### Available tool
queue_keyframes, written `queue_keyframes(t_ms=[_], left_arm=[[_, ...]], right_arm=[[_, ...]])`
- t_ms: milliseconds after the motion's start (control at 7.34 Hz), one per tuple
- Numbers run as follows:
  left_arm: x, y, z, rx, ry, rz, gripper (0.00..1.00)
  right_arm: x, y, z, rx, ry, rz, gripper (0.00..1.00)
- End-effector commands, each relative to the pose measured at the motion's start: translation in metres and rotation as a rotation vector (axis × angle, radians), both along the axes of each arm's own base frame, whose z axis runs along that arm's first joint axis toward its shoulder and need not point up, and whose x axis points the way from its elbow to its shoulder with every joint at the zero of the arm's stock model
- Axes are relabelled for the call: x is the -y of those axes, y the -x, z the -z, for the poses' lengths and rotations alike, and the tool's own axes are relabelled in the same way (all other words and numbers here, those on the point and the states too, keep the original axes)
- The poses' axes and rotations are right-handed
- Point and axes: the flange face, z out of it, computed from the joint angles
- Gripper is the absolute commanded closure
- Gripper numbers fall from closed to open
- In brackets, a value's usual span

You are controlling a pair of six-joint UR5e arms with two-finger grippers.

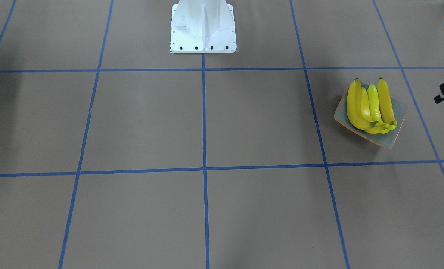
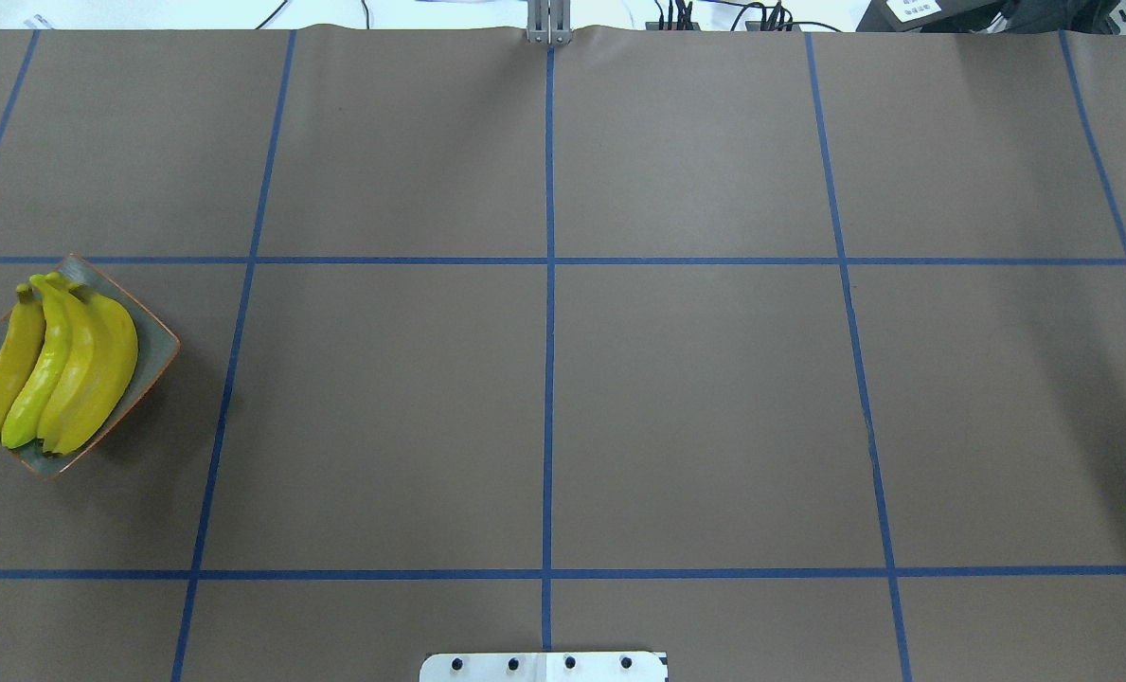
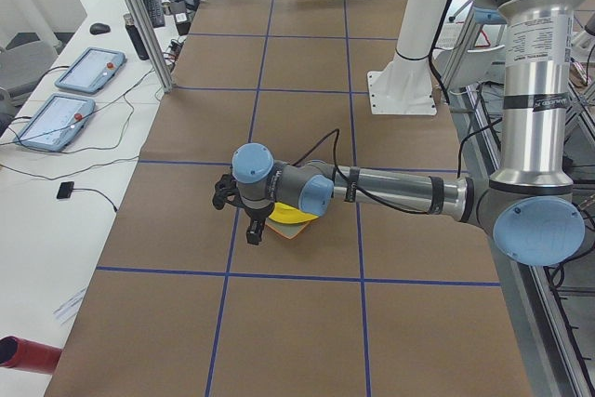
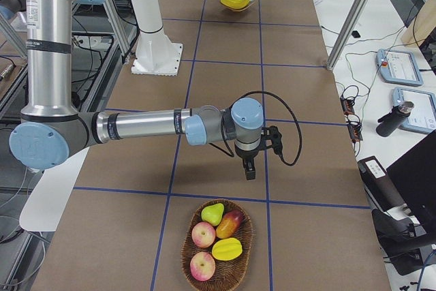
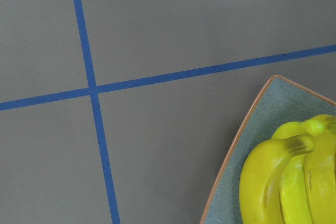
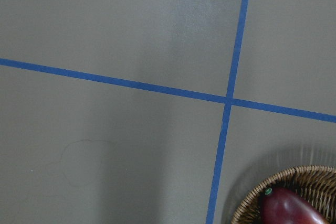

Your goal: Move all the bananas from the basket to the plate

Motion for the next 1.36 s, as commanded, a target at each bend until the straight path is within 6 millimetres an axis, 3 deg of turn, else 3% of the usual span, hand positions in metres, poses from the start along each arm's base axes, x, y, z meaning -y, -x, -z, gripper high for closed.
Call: queue_keyframes(t_ms=[0, 409, 954, 1227], left_arm=[[0.006, 0.009, -0.004, 0.112, -0.052, 0.015, 0.00], [0.004, 0.011, -0.021, 0.150, -0.016, -0.024, 0.00], [-0.001, 0.007, -0.017, 0.067, 0.031, -0.038, 0.00], [0.000, 0.005, -0.014, 0.063, 0.027, -0.038, 0.00]], right_arm=[[0.008, 0.012, 0.006, -0.002, 0.011, 0.024, 0.00], [0.014, 0.020, 0.006, -0.006, 0.019, 0.048, 0.00], [0.028, 0.026, 0.008, -0.004, 0.027, 0.057, 0.00], [0.024, 0.024, 0.014, 0.016, 0.025, 0.054, 0.00]])
